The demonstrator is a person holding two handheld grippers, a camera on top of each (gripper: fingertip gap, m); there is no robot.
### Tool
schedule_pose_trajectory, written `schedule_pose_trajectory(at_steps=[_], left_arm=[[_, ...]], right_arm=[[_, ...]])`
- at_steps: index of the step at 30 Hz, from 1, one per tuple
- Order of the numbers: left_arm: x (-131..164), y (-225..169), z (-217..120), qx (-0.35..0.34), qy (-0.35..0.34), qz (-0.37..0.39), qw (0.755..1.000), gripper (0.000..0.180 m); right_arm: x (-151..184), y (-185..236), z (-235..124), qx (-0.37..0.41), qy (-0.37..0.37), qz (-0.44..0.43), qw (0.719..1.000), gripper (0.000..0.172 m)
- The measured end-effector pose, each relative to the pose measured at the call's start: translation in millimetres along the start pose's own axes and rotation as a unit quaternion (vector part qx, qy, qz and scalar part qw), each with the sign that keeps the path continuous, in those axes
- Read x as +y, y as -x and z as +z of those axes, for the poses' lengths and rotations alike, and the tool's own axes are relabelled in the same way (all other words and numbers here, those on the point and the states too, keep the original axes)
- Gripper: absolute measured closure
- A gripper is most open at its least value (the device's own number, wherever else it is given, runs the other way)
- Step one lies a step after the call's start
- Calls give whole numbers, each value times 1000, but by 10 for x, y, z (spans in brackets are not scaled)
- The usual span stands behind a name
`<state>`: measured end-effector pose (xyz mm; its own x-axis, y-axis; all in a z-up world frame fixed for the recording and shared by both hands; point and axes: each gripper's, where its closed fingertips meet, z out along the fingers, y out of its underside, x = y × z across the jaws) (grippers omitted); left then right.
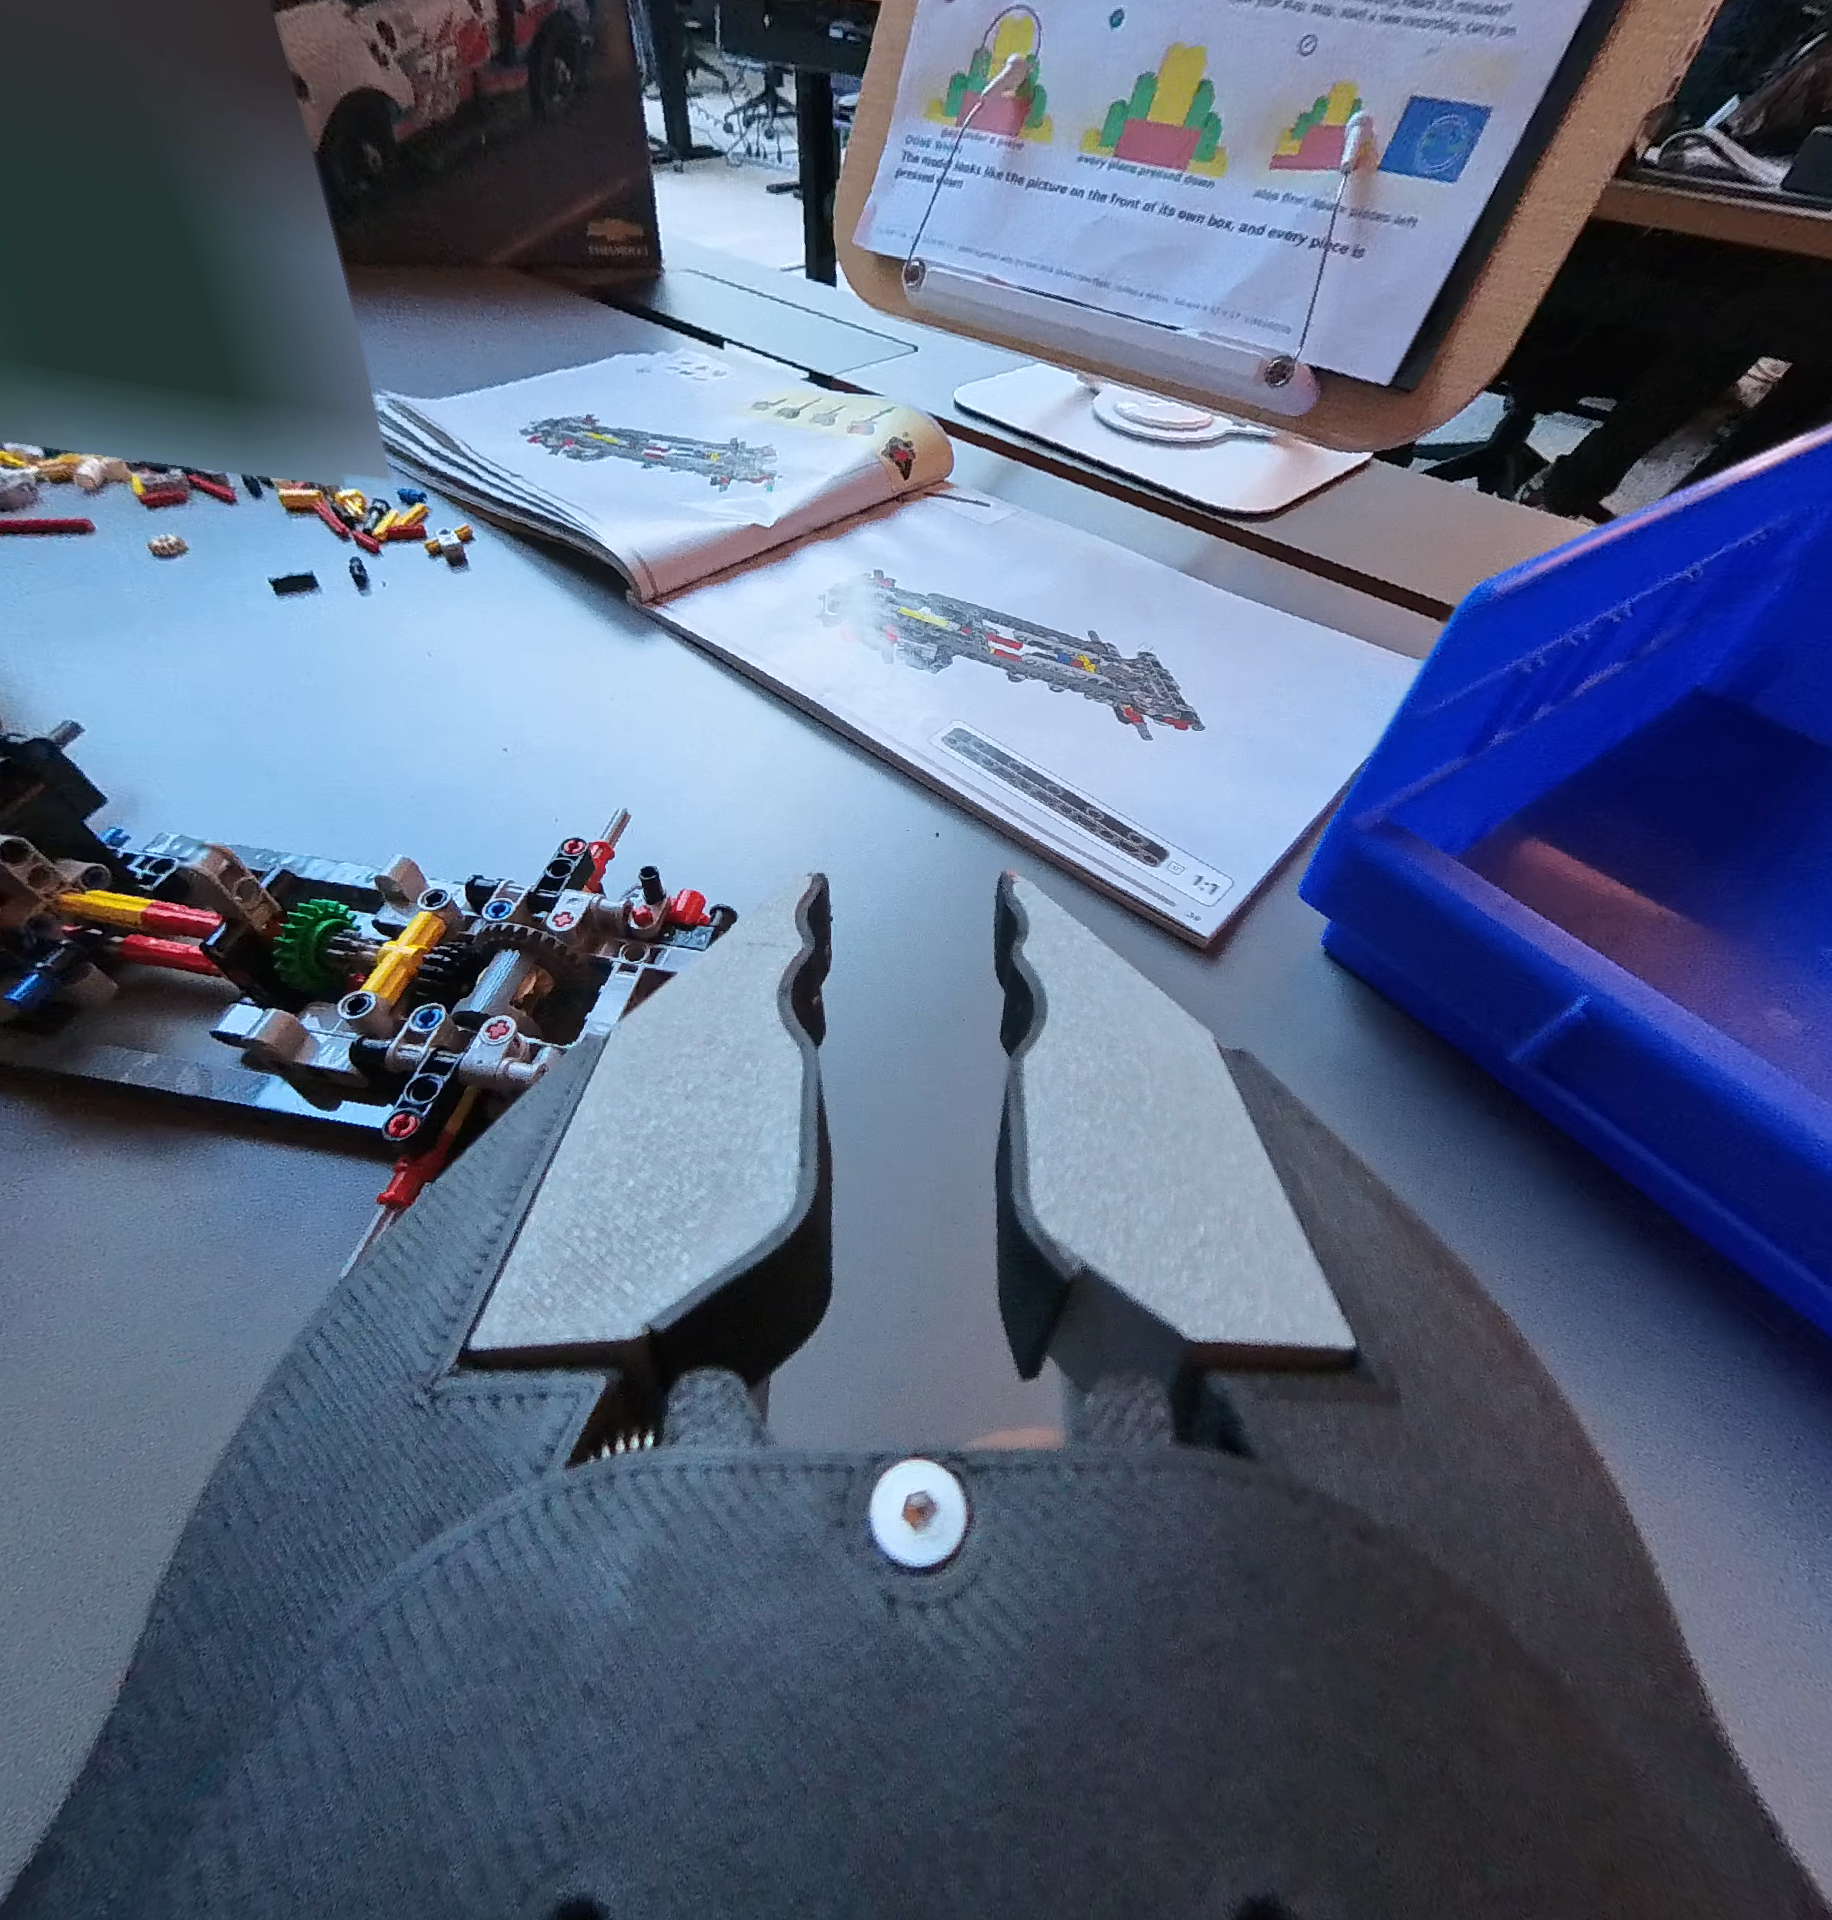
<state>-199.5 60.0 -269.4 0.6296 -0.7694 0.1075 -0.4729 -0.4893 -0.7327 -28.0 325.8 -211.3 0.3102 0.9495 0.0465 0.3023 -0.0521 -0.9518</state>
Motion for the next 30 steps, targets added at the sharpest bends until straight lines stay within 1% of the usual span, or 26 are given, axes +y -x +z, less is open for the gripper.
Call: schedule_pose_trajectory(at_steps=[16,30], left_arm=[[-36,7,41,3,0,1,1000,133],[-17,26,55,-31,9,29,999,135]], right_arm=[[20,72,41,4,12,-44,999,146],[-16,84,8,14,-2,-57,998,147]])
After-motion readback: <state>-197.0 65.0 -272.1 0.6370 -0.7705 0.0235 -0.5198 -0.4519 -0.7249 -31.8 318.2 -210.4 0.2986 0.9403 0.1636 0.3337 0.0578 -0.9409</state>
